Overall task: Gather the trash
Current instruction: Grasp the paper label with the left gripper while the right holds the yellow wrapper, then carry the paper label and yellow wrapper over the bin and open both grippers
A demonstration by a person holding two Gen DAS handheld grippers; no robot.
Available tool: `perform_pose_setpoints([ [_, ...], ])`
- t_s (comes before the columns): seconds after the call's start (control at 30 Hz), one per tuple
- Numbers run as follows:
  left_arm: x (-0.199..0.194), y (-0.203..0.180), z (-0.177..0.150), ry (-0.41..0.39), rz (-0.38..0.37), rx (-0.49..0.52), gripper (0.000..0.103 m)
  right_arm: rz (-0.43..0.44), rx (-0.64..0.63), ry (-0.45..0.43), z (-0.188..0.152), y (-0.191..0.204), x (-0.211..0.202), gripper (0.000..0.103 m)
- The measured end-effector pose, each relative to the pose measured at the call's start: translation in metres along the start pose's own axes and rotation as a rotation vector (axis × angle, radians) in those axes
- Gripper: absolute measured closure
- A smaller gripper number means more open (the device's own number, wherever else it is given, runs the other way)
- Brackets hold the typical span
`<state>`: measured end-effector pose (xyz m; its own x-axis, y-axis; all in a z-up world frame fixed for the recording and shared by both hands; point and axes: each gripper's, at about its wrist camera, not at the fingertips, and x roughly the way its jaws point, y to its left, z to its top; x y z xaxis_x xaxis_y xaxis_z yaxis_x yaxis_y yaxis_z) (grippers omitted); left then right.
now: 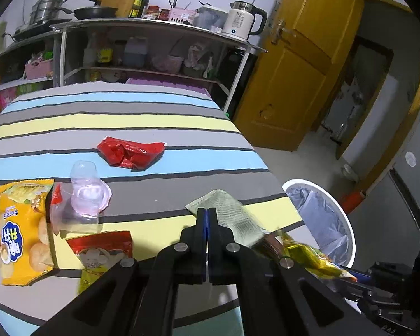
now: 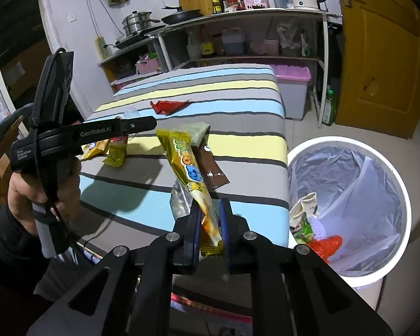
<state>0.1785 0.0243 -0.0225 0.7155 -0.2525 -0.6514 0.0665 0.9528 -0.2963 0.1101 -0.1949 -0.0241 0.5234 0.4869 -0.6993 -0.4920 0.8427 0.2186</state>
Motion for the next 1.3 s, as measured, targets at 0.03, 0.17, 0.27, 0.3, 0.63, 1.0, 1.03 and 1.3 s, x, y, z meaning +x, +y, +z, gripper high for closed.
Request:
perform_pose_setpoints([
  [0.03, -0.001, 0.0, 0.0, 0.001, 0.001, -0.005, 0.1, 0.003, 0.003, -0.007, 0.0, 0.0, -0.002, 0.09],
  [0.17, 0.001, -0.002, 0.0, 0.011, -0.02, -0.018, 0.069, 0.002, 0.01, -0.028, 0.003, -0.002, -0.006, 0.091],
  [0.27, 0.009, -0.007, -0.002, 0.034, -0.034, -0.03, 0.058, 0.008, 0.047, -0.04, 0.004, -0.008, -0.006, 0.091],
  [0.3, 0.011, -0.008, -0.002, 0.04, -0.033, -0.029, 0.058, 0.011, 0.06, -0.043, 0.004, -0.011, -0.006, 0.091],
  [0.63, 0.043, -0.03, -0.014, 0.098, 0.033, 0.036, 0.075, 0.016, 0.134, -0.069, 0.011, -0.028, -0.009, 0.091],
  [1.0, 0.027, -0.03, -0.014, 0.051, 0.032, 0.081, 0.101, 0.007, 0.144, -0.068, 0.014, -0.032, -0.009, 0.091],
  [1.03, 0.025, -0.03, -0.014, 0.047, 0.034, 0.083, 0.101, 0.004, 0.144, -0.071, 0.014, -0.032, -0.009, 0.091],
  [1.3, -0.005, -0.03, -0.009, -0.007, 0.018, 0.083, 0.101, -0.012, 0.153, -0.096, 0.02, -0.034, -0.018, 0.091],
])
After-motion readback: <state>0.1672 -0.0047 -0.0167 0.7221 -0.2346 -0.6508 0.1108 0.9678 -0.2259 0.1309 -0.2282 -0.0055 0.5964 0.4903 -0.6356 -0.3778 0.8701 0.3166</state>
